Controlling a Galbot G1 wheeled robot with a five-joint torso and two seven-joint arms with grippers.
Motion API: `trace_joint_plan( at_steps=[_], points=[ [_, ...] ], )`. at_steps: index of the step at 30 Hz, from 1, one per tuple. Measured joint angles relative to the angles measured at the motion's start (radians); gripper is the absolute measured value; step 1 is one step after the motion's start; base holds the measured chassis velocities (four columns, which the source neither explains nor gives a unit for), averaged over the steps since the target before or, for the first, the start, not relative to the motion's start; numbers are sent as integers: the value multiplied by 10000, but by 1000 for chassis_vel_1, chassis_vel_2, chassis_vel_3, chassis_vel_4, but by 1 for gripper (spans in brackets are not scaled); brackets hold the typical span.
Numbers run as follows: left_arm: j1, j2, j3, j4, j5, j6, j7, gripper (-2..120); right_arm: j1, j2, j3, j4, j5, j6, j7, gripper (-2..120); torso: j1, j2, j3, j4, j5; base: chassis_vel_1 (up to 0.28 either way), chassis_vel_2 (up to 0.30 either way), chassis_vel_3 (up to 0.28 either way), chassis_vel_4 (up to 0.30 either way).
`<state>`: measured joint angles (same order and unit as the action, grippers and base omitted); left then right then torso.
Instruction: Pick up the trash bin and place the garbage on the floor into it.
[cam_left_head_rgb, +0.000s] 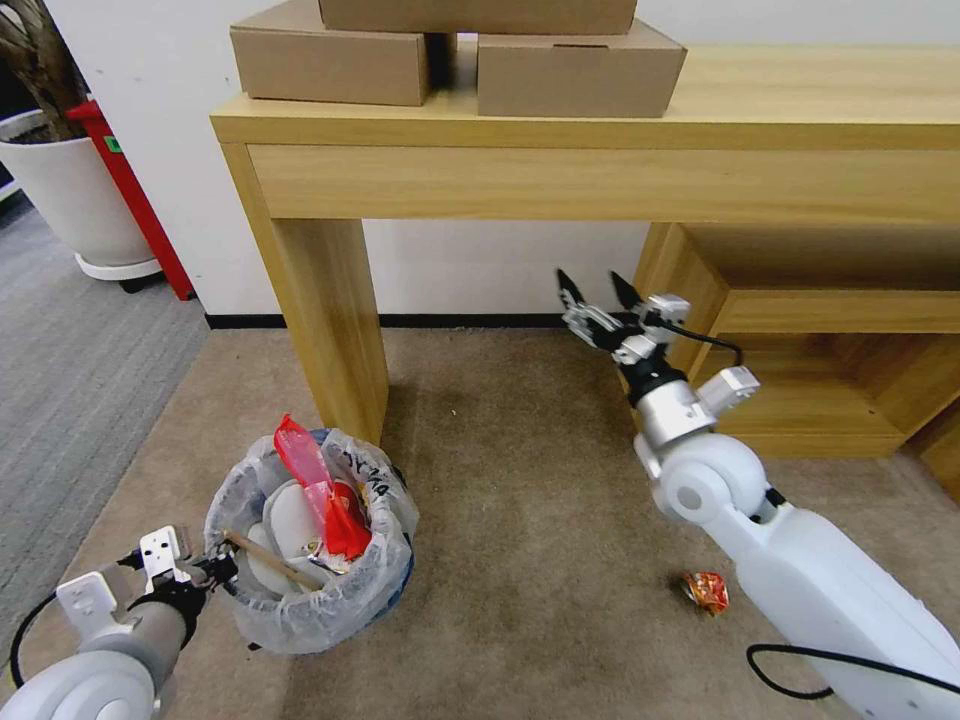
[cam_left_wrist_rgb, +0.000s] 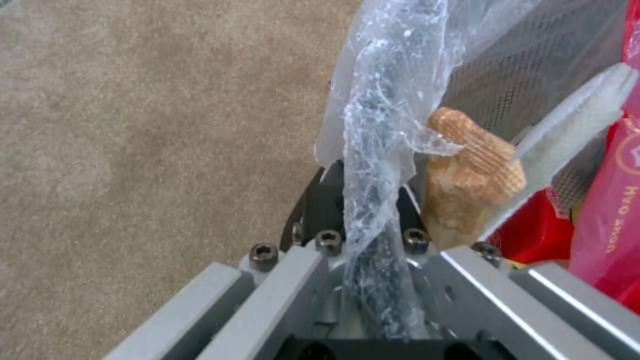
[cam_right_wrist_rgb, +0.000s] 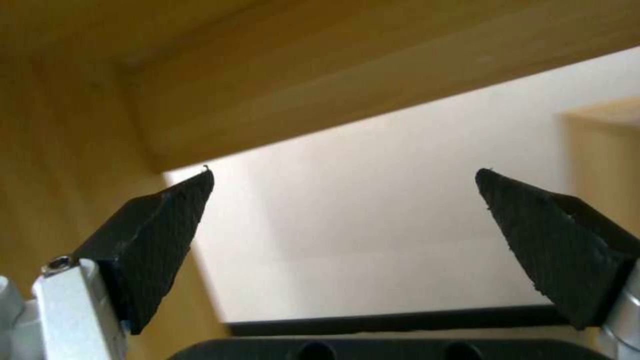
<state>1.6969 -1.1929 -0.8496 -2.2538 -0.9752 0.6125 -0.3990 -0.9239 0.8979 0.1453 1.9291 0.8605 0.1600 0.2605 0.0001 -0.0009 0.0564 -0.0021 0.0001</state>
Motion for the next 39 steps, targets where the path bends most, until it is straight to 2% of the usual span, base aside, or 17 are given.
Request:
trace_joint_plan(
  at_steps=[1,4,5,8,9,12,16,20,26,39],
  points=[
    [0,0,0,0,0,0,0,1,0,0,0,0,0,0,0,100,0,0,0,0,0,0,0,0,0],
    [-48,0,5,16,-2,-1,18,1,-908,247,1100,236,-674,-15,114,100,0,0,0,2,0,0,0,0,0],
    [-48,0,5,16,-2,-1,18,1,-908,247,1100,236,-674,-15,114,100,0,0,0,2,0,0,0,0,0],
    [-108,9,5,39,-21,-2,26,1,-2086,628,2487,959,-1284,109,-235,100,-1,1,-1,0,-2,0,0,0,0],
    [-108,9,5,39,-21,-2,26,1,-2086,628,2487,959,-1284,109,-235,100,-1,1,-1,0,-2,0,0,0,0],
    [-139,7,6,52,-29,-6,37,1,-3303,1053,3440,1703,-1882,57,-175,100,0,0,-1,0,-1,0,0,0,0],
    [-124,-27,28,44,-3,-9,64,1,-4324,1435,4124,1964,-2608,321,-365,100,-1,1,-1,-2,0,0,0,0,0],
    [-114,-33,54,28,44,-12,89,1,-4657,1510,4247,2037,-2788,461,-442,100,-1,1,-1,-2,-1,0,0,0,0],
    [-56,-57,71,13,145,-20,152,1,-4522,1674,4089,1887,-2905,160,-29,100,0,0,0,1,-2,0,0,0,0],
    [69,-98,76,6,259,-32,197,1,-4481,1926,3962,1680,-3024,161,10,100,-1,1,1,2,-2,-2,-3,-4,-2]
  ],
)
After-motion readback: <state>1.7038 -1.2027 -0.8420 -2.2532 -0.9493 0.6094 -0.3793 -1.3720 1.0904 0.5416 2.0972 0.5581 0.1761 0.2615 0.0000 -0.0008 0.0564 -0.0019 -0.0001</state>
